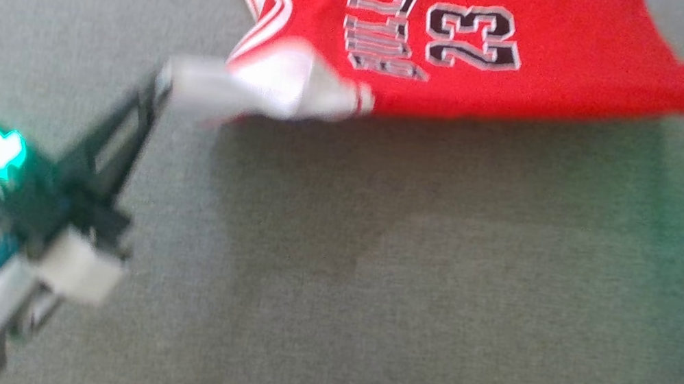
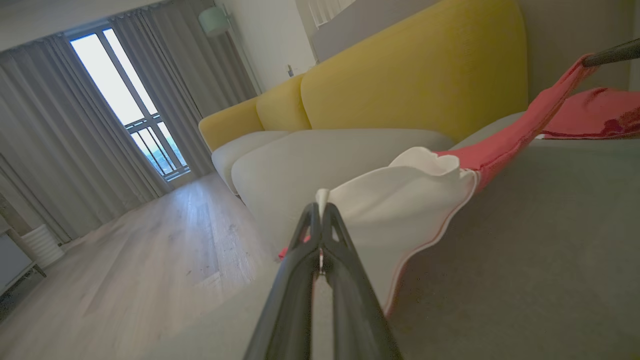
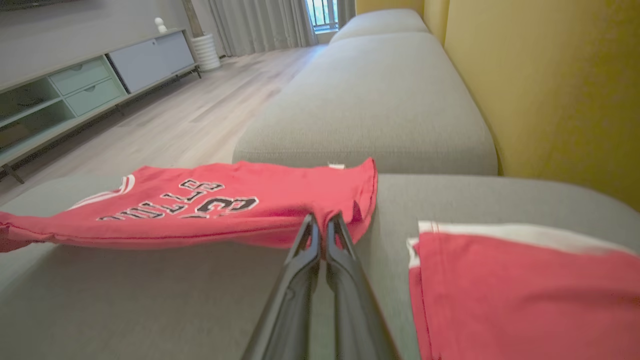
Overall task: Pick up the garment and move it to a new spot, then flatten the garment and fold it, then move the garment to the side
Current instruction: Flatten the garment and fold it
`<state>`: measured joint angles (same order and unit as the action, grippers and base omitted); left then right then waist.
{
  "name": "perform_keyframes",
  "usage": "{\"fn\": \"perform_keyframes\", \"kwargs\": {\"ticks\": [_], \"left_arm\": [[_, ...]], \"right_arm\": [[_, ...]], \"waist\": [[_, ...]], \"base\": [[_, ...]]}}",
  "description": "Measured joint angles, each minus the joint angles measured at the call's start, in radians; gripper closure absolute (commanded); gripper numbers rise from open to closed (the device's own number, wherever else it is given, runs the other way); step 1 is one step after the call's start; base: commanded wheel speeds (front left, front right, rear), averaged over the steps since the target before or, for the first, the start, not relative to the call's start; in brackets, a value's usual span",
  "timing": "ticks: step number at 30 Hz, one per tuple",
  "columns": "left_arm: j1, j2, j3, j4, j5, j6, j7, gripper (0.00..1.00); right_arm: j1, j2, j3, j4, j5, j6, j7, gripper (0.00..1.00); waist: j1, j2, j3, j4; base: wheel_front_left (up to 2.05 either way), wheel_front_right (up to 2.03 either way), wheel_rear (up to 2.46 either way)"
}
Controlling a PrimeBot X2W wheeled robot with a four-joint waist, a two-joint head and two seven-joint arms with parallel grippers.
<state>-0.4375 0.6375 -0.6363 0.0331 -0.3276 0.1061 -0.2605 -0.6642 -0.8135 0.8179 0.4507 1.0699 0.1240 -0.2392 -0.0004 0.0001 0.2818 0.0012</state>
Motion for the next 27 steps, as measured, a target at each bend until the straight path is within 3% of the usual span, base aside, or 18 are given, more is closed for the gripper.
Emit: {"fn": "perform_keyframes", "kwargs": {"ticks": [8, 14, 21, 27], "left_arm": [[0.241, 0.015, -0.009, -0.021, 0.038, 0.019, 0.000, 1.00], [0.375, 0.014, -0.009, -0.074, 0.027, 0.042, 0.001, 1.00], [0.467, 0.033, -0.017, -0.122, 0.004, 0.045, 0.019, 1.00], [0.456, 0.039, -0.021, -0.141, -0.007, 0.040, 0.039, 1.00]], "right_arm": [[0.179, 0.004, 0.015, -0.002, 0.032, 0.000, -0.002, 1.00], [0.326, -0.007, -0.034, -0.023, 0.039, 0.000, -0.008, 1.00], [0.489, -0.023, -0.099, -0.099, 0.026, 0.000, -0.009, 1.00], [0.521, -0.032, -0.170, -0.126, 0.006, 0.000, -0.008, 1.00]], "waist": [[0.0001, 0.0000, -0.100, -0.025], [0.0002, 0.0000, -0.151, -0.028], [0.0003, 0.0000, -0.166, -0.022], [0.0005, 0.0000, -0.138, -0.014]], "base": [[0.00, 0.00, 0.00], [0.00, 0.00, 0.00], [0.00, 0.00, 0.00], [0.00, 0.00, 0.00]]}}
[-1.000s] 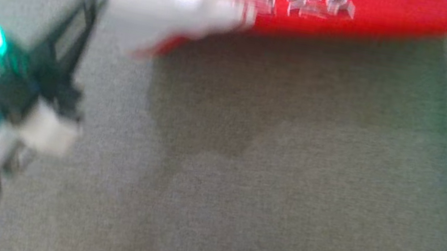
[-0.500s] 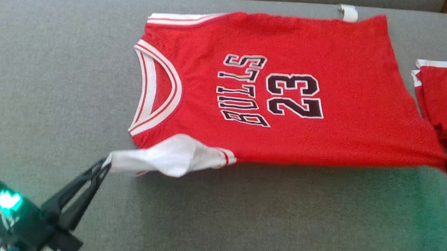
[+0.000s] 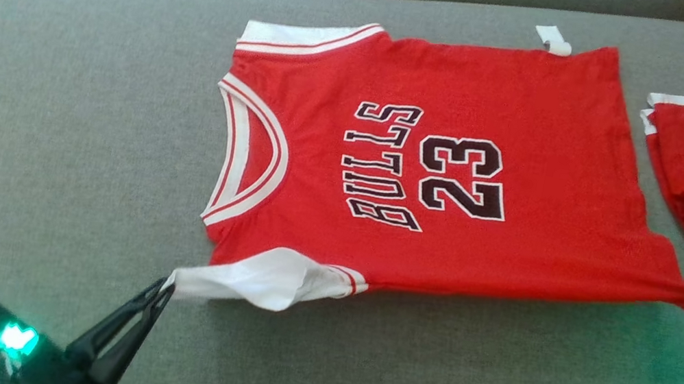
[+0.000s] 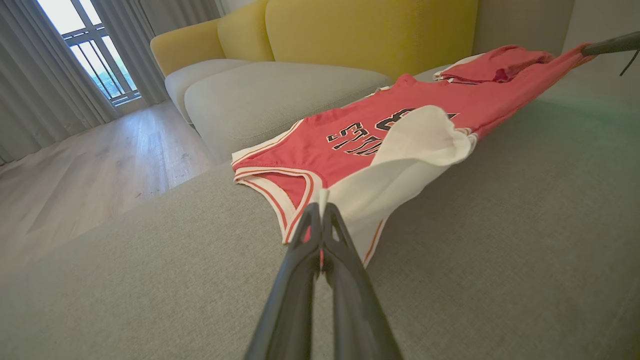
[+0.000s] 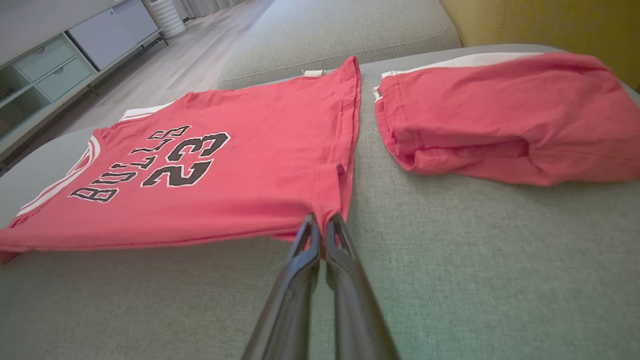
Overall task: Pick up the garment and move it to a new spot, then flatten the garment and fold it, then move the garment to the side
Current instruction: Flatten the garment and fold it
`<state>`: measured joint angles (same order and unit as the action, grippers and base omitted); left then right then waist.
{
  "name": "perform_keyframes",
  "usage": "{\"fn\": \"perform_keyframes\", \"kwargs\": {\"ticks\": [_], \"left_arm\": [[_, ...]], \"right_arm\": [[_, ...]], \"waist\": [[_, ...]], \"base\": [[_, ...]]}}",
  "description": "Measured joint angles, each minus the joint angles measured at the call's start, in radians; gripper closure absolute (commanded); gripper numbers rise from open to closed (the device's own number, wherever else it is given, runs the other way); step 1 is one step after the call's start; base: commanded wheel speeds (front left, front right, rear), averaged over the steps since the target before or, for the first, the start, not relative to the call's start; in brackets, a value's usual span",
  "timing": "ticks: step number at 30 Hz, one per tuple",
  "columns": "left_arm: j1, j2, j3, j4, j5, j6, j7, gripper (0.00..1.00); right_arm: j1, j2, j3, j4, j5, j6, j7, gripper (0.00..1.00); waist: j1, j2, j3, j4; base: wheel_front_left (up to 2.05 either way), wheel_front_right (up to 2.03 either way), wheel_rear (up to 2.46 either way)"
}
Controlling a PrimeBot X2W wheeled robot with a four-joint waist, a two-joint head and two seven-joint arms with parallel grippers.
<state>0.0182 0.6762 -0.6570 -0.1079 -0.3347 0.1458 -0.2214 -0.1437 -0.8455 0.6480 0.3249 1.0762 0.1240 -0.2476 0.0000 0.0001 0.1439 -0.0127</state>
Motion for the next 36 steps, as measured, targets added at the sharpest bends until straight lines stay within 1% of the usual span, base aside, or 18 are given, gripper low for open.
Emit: {"fn": "perform_keyframes", "kwargs": {"ticks": [3, 7, 12, 18, 21, 26, 28, 30, 31, 32, 33, 35, 36], "left_arm": [[-0.051, -0.012, -0.007, 0.018, 0.009, -0.015, 0.000, 1.00], [-0.178, -0.049, -0.014, 0.072, 0.037, -0.039, -0.002, 1.00], [-0.327, -0.091, -0.020, 0.158, 0.077, -0.073, -0.010, 1.00], [-0.497, -0.119, -0.022, 0.264, 0.128, -0.118, -0.021, 1.00], [-0.568, -0.130, -0.022, 0.302, 0.153, -0.129, -0.029, 1.00], [-0.645, -0.146, -0.020, 0.329, 0.182, -0.130, -0.033, 1.00], [-0.670, -0.153, -0.020, 0.336, 0.193, -0.139, -0.035, 1.00], [-0.697, -0.163, -0.021, 0.366, 0.206, -0.152, -0.035, 1.00], [-0.697, -0.168, -0.020, 0.376, 0.206, -0.155, -0.035, 0.69], [-0.698, -0.176, -0.020, 0.392, 0.206, -0.154, -0.036, 0.12], [-0.697, -0.183, -0.020, 0.407, 0.206, -0.151, -0.036, 0.00], [-0.694, -0.197, -0.016, 0.428, 0.203, -0.133, -0.036, 0.00], [-0.688, -0.204, -0.005, 0.434, 0.195, -0.117, -0.036, 0.00]], "right_arm": [[-0.006, 0.005, -0.023, -0.001, -0.014, 0.000, 0.009, 1.00], [-0.044, 0.027, -0.041, 0.010, -0.028, 0.000, 0.043, 1.00], [-0.149, 0.054, -0.054, 0.033, -0.039, 0.000, 0.073, 1.00], [-0.259, 0.069, -0.063, 0.067, -0.048, 0.000, 0.091, 1.00], [-0.301, 0.077, -0.057, 0.081, -0.050, 0.000, 0.100, 1.00], [-0.352, 0.078, -0.042, 0.102, -0.050, 0.000, 0.099, 1.00], [-0.374, 0.079, -0.035, 0.111, -0.050, 0.000, 0.098, 1.00], [-0.413, 0.089, -0.007, 0.133, -0.050, 0.000, 0.097, 0.99], [-0.422, 0.095, -0.001, 0.142, -0.050, 0.000, 0.095, 0.40], [-0.429, 0.103, 0.000, 0.150, -0.050, 0.000, 0.084, 0.00], [-0.436, 0.112, 0.002, 0.161, -0.050, 0.000, 0.073, 0.00], [-0.445, 0.122, 0.013, 0.178, -0.058, 0.000, 0.055, 0.00], [-0.445, 0.128, 0.017, 0.183, -0.061, 0.000, 0.044, 0.00]], "waist": [[0.0000, 0.0000, 0.023, 0.005], [0.0001, 0.0000, 0.059, 0.011], [0.0002, 0.0000, 0.111, 0.016], [0.0003, -0.0001, 0.174, 0.020], [0.0002, -0.0001, 0.200, 0.021], [0.0003, -0.0001, 0.229, 0.022], [0.0002, -0.0001, 0.240, 0.022], [0.0001, -0.0001, 0.256, 0.019], [0.0002, -0.0001, 0.258, 0.017], [0.0001, -0.0001, 0.259, 0.016], [0.0001, -0.0001, 0.258, 0.014], [0.0001, -0.0001, 0.251, 0.011], [0.0001, -0.0001, 0.245, 0.009]], "base": [[0.00, 0.00, 0.00], [0.00, 0.00, 0.00], [0.00, 0.00, 0.00], [0.00, 0.00, 0.00], [0.00, 0.00, 0.00], [0.00, 0.00, 0.00], [0.00, 0.00, 0.00], [0.00, 0.00, 0.00], [0.00, 0.00, 0.00], [0.00, 0.00, 0.00], [0.00, 0.00, 0.00], [0.00, 0.00, 0.00], [0.00, 0.00, 0.00]]}}
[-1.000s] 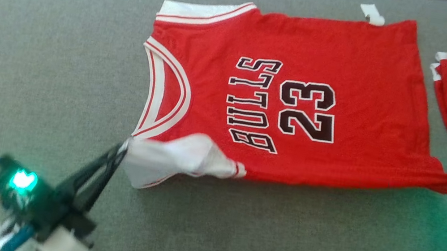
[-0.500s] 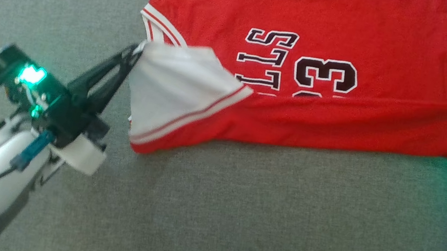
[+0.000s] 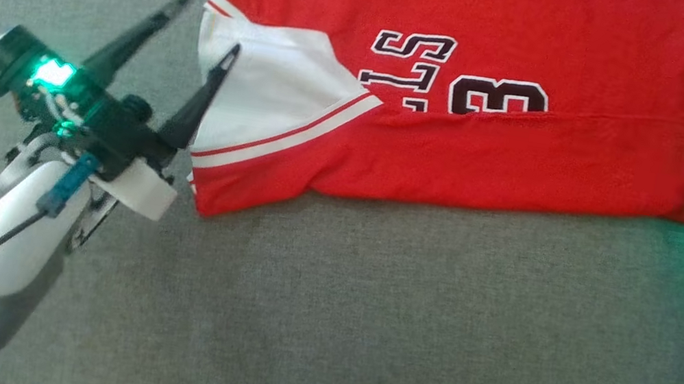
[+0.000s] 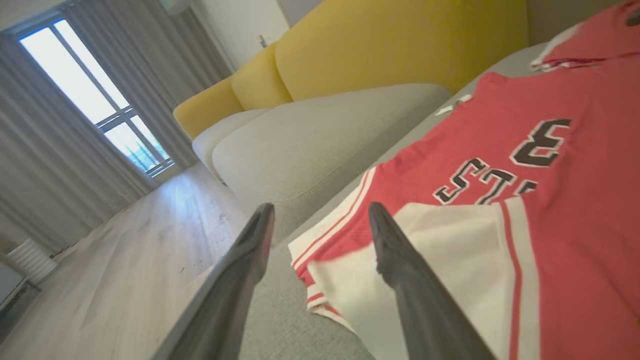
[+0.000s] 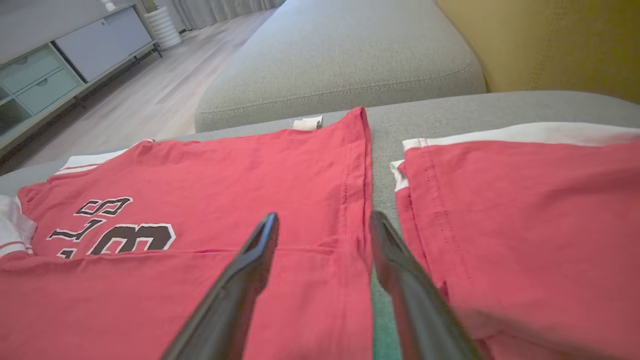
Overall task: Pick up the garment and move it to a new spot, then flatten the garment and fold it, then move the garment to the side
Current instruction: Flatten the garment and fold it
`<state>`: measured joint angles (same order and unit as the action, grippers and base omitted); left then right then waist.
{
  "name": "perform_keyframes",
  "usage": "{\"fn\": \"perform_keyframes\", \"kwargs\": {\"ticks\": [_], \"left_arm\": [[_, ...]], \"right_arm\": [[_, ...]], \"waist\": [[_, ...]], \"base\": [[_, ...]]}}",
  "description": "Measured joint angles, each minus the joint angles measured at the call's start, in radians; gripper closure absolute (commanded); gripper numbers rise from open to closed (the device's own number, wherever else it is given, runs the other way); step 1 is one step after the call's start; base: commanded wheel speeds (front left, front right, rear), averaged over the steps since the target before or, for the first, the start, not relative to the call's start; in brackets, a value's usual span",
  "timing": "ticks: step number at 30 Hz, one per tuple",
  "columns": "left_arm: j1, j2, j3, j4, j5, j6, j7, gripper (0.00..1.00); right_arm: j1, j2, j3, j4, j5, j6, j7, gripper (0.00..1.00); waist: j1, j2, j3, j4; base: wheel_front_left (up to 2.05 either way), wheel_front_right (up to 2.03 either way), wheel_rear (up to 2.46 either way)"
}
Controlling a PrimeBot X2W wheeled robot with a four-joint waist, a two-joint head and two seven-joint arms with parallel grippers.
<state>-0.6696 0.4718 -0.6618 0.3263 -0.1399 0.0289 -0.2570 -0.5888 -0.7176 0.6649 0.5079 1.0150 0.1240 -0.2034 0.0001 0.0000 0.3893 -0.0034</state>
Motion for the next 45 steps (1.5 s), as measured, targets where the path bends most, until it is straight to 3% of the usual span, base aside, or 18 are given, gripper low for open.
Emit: {"fn": "perform_keyframes", "kwargs": {"ticks": [4, 10, 18, 23, 25, 28, 30, 36, 45], "left_arm": [[0.082, -0.041, 0.067, 0.020, -0.090, 0.071, 0.000, 0.00], [0.361, -0.114, 0.120, 0.006, -0.267, 0.141, 0.044, 0.00], [0.464, -0.137, 0.119, -0.016, -0.318, 0.207, 0.145, 0.00], [0.461, -0.137, 0.108, -0.009, -0.318, 0.207, 0.212, 0.01], [0.452, -0.137, 0.101, -0.013, -0.318, 0.193, 0.236, 0.37], [0.444, -0.137, 0.082, -0.025, -0.327, 0.181, 0.255, 0.69], [0.443, -0.137, 0.078, -0.027, -0.329, 0.166, 0.257, 1.00], [0.430, -0.137, 0.069, -0.022, -0.346, 0.130, 0.263, 1.00], [0.428, -0.098, 0.075, -0.057, -0.330, 0.150, 0.238, 1.00]], "right_arm": [[0.008, 0.021, -0.003, 0.015, -0.006, 0.000, -0.027, 0.00], [0.082, 0.052, -0.030, 0.001, -0.014, 0.000, -0.044, 0.00], [0.161, 0.083, -0.093, -0.015, -0.034, 0.000, -0.044, 0.00], [0.174, 0.099, -0.105, -0.023, -0.049, 0.000, -0.045, 0.00], [0.174, 0.105, -0.110, -0.026, -0.049, 0.000, -0.044, 0.00], [0.174, 0.106, -0.113, -0.025, -0.055, 0.000, -0.044, 0.00], [0.174, 0.106, -0.113, -0.016, -0.057, 0.000, -0.045, 0.00], [0.172, 0.118, -0.106, 0.041, -0.043, 0.000, -0.005, 0.00], [0.145, 0.181, -0.106, 0.177, -0.033, 0.000, 0.104, 0.00]], "waist": [[-0.0001, 0.0000, -0.032, -0.012], [-0.0003, 0.0001, -0.084, -0.041], [-0.0003, 0.0000, -0.119, -0.062], [-0.0002, 0.0000, -0.114, -0.061], [-0.0002, 0.0000, -0.111, -0.062], [-0.0001, 0.0000, -0.107, -0.060], [-0.0002, 0.0001, -0.107, -0.057], [-0.0001, 0.0000, -0.109, -0.045], [-0.0001, 0.0000, -0.107, -0.026]], "base": [[0.00, 0.00, 0.00], [0.00, 0.00, 0.00], [0.00, 0.00, 0.00], [0.00, 0.00, 0.00], [0.00, 0.00, 0.00], [0.00, 0.00, 0.00], [0.00, 0.00, 0.00], [0.00, 0.00, 0.00], [0.00, 0.00, 0.00]]}}
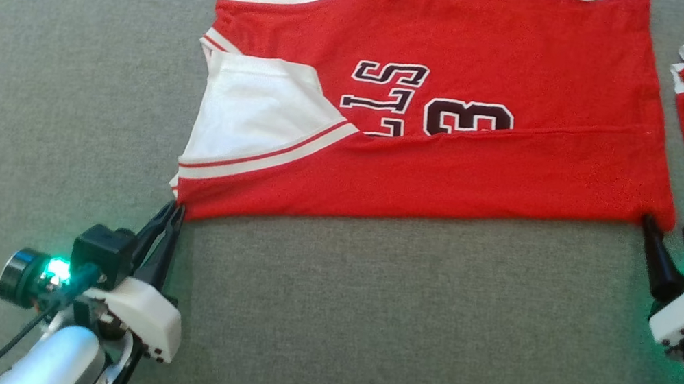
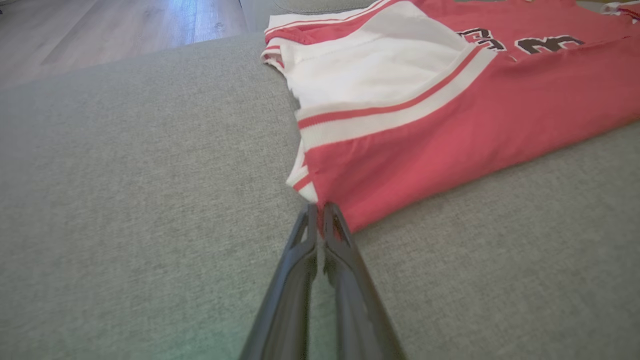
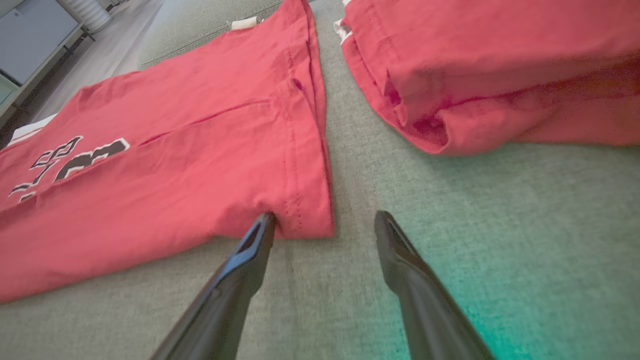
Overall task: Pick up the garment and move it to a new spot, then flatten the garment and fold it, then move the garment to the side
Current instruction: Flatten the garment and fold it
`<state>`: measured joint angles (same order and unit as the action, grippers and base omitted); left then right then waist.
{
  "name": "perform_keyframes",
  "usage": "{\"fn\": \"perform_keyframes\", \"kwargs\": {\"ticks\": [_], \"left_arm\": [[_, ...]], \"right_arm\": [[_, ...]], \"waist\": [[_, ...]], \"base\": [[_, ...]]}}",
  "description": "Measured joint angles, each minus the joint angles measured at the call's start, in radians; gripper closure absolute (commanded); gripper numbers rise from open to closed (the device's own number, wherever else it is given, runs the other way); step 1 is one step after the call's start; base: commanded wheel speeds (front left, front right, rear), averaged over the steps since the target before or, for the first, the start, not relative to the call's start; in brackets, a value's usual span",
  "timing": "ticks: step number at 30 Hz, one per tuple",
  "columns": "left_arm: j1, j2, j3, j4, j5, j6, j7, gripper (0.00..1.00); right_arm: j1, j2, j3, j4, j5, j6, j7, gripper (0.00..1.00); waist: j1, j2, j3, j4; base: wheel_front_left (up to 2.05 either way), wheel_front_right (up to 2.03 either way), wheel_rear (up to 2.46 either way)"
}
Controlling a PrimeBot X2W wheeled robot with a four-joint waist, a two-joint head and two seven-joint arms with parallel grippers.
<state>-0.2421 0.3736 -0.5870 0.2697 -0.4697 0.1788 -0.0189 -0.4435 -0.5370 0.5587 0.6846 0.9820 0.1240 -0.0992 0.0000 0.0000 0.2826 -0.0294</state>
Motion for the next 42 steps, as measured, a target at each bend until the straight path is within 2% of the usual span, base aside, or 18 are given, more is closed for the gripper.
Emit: {"fn": "perform_keyframes", "kwargs": {"ticks": [5, 6, 7, 8, 9, 14, 20, 31, 42], "left_arm": [[-0.022, 0.009, -0.002, -0.021, 0.013, 0.000, 0.010, 1.00], [-0.028, 0.011, -0.002, -0.024, 0.013, 0.000, 0.011, 1.00], [-0.033, 0.012, -0.003, -0.026, 0.013, 0.000, 0.012, 1.00], [-0.038, 0.012, -0.004, -0.026, 0.013, 0.000, 0.015, 1.00], [-0.042, 0.013, -0.004, -0.027, 0.013, 0.000, 0.015, 1.00], [-0.041, 0.017, -0.005, -0.027, 0.013, -0.002, 0.012, 1.00], [-0.021, 0.028, -0.006, -0.053, 0.012, 0.007, 0.009, 1.00], [0.194, 0.075, -0.028, -0.201, -0.026, 0.068, 0.079, 1.00], [0.316, 0.103, -0.063, -0.290, -0.060, 0.087, 0.134, 1.00]], "right_arm": [[-0.044, 0.005, -0.010, 0.047, 0.019, 0.000, 0.025, 0.01], [-0.045, 0.005, -0.009, 0.049, 0.022, 0.000, 0.031, 0.20], [-0.046, 0.005, -0.009, 0.053, 0.026, 0.000, 0.034, 0.55], [-0.046, 0.004, -0.007, 0.054, 0.029, 0.000, 0.035, 0.96], [-0.046, 0.004, -0.005, 0.053, 0.031, 0.000, 0.035, 1.00], [-0.043, -0.004, 0.028, 0.020, 0.050, 0.000, 0.035, 1.00], [-0.014, -0.051, 0.053, -0.042, 0.069, 0.000, 0.031, 1.00], [0.182, -0.127, 0.082, -0.142, 0.120, 0.000, 0.026, 1.00], [0.294, -0.168, 0.055, -0.185, 0.127, 0.000, 0.023, 1.00]], "waist": [[0.0000, 0.0000, 0.009, 0.018], [0.0000, 0.0000, 0.010, 0.021], [0.0000, 0.0000, 0.011, 0.025], [0.0000, 0.0000, 0.012, 0.027], [0.0000, 0.0000, 0.012, 0.029], [0.0001, 0.0000, 0.003, 0.029], [0.0000, 0.0000, -0.032, 0.022], [-0.0001, 0.0000, -0.125, 0.013], [-0.0001, 0.0000, -0.178, 0.013]], "base": [[0.00, 0.00, 0.00], [0.00, 0.00, 0.00], [0.00, 0.00, 0.00], [0.00, 0.00, 0.00], [0.00, 0.00, 0.00], [0.00, 0.00, 0.00], [0.00, 0.00, 0.00], [0.00, 0.00, 0.00], [0.00, 0.00, 0.00]]}}
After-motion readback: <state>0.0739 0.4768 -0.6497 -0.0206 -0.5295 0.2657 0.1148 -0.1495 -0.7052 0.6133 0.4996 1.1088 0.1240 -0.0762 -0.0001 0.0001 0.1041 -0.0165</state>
